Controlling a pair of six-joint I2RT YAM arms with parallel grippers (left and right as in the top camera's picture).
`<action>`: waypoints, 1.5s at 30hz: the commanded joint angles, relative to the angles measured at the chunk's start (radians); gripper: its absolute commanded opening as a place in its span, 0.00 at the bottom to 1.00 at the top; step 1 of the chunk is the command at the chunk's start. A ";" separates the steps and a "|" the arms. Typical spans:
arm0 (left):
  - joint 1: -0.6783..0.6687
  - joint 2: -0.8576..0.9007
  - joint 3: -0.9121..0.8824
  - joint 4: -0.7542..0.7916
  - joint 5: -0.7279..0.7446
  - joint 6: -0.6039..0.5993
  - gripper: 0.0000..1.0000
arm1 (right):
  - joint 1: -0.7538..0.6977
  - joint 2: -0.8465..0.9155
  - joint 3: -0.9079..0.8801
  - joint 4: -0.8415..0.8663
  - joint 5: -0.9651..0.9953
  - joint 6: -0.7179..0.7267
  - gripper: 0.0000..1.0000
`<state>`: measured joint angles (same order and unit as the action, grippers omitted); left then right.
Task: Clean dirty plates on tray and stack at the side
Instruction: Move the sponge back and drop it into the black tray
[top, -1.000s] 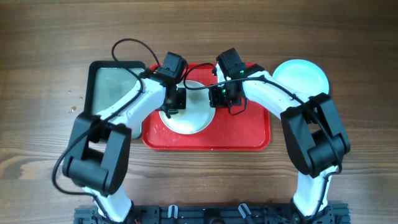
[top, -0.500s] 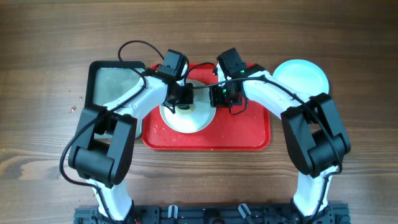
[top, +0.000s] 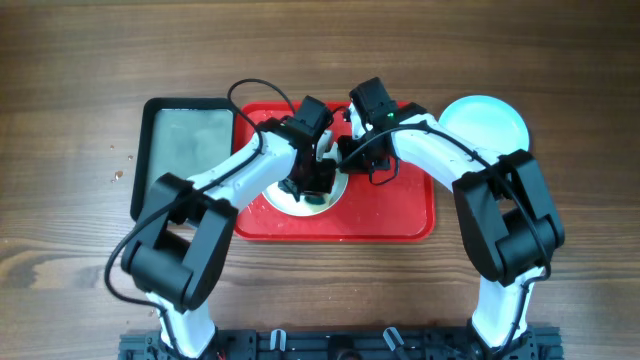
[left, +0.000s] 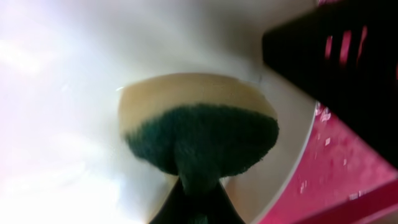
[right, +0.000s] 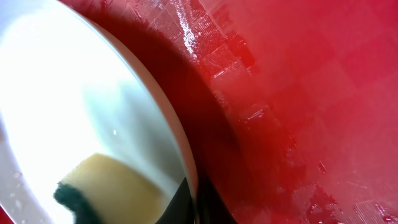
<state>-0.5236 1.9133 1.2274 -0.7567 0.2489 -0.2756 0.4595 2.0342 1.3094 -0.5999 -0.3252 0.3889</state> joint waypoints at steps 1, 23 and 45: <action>0.053 -0.154 -0.004 -0.056 -0.117 0.010 0.04 | 0.009 -0.007 -0.011 0.009 0.011 0.004 0.05; 0.522 -0.243 -0.109 -0.002 -0.348 0.296 0.05 | 0.009 -0.007 -0.011 0.009 0.015 0.003 0.05; 0.553 -0.336 -0.040 0.035 -0.348 0.230 0.75 | 0.009 -0.007 -0.011 0.013 0.015 0.005 0.10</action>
<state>0.0078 1.7134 1.1217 -0.7361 -0.0856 0.0124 0.4622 2.0342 1.3094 -0.5892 -0.3241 0.3893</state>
